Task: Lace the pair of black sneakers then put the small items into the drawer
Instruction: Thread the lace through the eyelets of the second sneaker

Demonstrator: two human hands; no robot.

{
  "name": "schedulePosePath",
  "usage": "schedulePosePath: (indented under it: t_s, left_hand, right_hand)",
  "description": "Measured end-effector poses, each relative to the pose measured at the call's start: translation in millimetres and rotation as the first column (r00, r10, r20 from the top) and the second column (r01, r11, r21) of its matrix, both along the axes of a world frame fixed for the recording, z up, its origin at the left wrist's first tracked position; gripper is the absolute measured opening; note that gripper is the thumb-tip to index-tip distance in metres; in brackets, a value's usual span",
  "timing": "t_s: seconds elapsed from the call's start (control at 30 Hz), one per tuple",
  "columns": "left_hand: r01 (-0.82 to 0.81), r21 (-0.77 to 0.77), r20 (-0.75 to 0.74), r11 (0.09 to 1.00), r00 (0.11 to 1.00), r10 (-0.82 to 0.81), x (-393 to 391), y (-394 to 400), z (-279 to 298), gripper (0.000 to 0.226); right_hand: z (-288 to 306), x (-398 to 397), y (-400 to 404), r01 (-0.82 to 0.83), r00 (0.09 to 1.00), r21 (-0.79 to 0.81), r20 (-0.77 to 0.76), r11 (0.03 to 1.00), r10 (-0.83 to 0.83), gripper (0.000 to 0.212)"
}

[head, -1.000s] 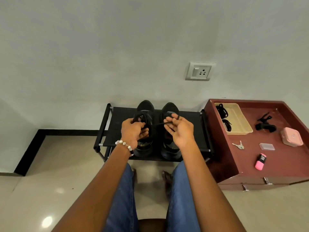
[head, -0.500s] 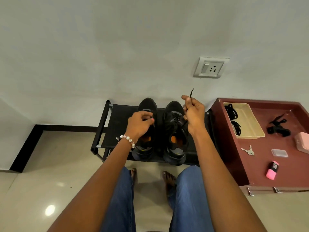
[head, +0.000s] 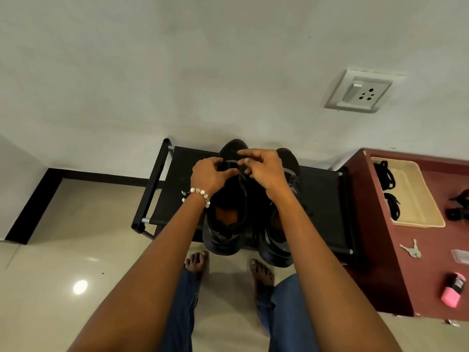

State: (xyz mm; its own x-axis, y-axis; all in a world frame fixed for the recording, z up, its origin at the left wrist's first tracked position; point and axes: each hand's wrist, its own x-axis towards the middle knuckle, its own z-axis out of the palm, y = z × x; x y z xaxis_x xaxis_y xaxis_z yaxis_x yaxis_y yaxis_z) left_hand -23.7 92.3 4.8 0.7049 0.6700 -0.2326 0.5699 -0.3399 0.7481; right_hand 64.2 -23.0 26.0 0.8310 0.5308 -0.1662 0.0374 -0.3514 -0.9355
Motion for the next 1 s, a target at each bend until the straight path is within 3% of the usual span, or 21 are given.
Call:
schedulePosePath:
  t_s: [0.17, 0.4, 0.73, 1.0]
  left_hand:
    - [-0.033, 0.125, 0.014, 0.992, 0.999, 0.031, 3.2, 1.4, -4.3, 0.051]
    - [-0.051, 0.178, 0.011, 0.983, 0.999, 0.050, 5.1, 2.5, -3.0, 0.035]
    - [-0.061, 0.093, 0.022, 0.994, 0.998, 0.059, 6.3, 17.4, -2.5, 0.023]
    - [-0.065, 0.002, 0.042, 0.998, 0.997, 0.064, 2.9, 24.7, -5.5, 0.020]
  right_hand:
    - [-14.7, 8.4, 23.6, 0.024, 0.996, -0.059, 0.091, 0.998, -0.018, 0.022]
    - [-49.6, 2.4, 23.5, 0.012, 0.979, -0.116, 0.206, 0.993, 0.012, 0.019]
    - [-48.9, 7.7, 30.7, 0.040, 0.919, -0.247, 0.390, 0.968, 0.062, 0.014]
    - [-42.8, 8.4, 30.5, -0.024, 0.913, -0.398, 0.365, 0.917, 0.183, 0.014]
